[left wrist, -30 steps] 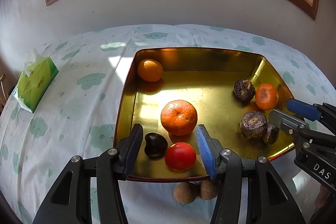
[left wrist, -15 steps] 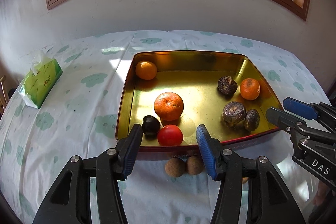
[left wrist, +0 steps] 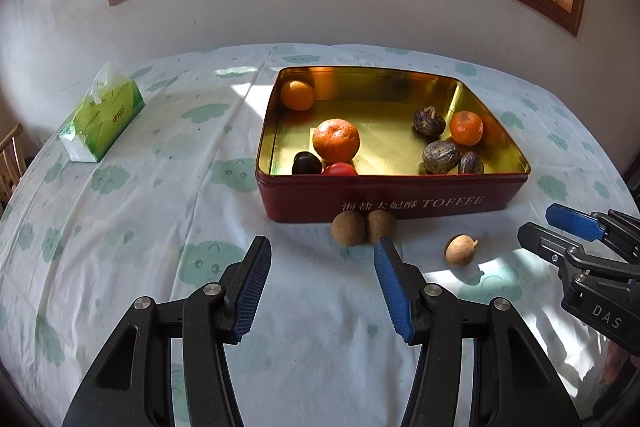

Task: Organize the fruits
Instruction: 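Move both open tools back from the tin, then grasp the lone small brown fruit on the cloth with the right tool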

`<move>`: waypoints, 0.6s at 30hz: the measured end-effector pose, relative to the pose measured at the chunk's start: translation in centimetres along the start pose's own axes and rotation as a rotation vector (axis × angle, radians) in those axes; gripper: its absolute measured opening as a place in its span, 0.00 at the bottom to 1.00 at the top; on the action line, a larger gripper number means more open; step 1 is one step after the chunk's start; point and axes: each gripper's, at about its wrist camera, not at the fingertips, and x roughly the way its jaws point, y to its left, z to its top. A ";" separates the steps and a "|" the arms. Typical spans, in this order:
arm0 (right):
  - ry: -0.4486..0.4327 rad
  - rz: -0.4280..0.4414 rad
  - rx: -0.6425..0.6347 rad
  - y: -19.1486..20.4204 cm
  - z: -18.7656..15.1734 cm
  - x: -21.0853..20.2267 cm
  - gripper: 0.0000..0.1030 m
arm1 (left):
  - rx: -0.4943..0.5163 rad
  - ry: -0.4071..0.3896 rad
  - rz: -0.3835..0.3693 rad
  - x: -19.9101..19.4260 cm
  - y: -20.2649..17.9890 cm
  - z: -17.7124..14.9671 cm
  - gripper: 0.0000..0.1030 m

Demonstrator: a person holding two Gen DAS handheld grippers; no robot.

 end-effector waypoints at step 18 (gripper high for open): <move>0.078 0.058 -0.050 3.8 -1.4 3.3 0.41 | -0.050 0.043 0.063 1.2 4.3 -3.3 0.53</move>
